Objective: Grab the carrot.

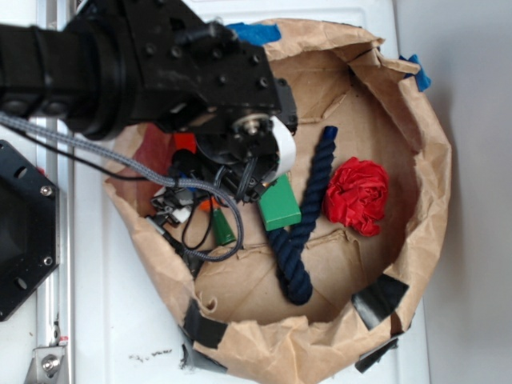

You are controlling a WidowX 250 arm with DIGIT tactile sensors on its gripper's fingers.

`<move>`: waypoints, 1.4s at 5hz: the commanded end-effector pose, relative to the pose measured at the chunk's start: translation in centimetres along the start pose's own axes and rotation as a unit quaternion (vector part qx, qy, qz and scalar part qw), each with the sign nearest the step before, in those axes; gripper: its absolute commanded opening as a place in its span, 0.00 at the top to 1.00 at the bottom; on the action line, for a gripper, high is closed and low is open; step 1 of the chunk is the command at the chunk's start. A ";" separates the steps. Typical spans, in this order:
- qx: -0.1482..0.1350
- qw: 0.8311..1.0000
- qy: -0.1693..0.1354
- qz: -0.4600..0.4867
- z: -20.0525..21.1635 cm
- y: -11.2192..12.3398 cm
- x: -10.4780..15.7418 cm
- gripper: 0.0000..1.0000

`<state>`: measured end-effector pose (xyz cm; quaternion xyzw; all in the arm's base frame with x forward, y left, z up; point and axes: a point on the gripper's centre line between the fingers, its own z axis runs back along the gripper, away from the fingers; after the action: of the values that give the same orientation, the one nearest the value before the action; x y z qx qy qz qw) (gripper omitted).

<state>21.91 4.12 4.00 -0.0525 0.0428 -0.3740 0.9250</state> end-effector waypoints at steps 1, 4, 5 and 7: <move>-0.003 1.000 -0.013 -0.005 0.6 0.4 1.0 0.21; 0.007 1.000 -0.026 0.006 1.2 0.6 0.9 1.00; 0.010 0.999 -0.042 0.017 2.5 0.7 1.1 1.00; 0.033 0.988 -0.112 0.103 9.5 0.4 1.3 1.00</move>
<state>23.85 3.84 11.47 -0.0705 -0.0416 -0.2754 0.9579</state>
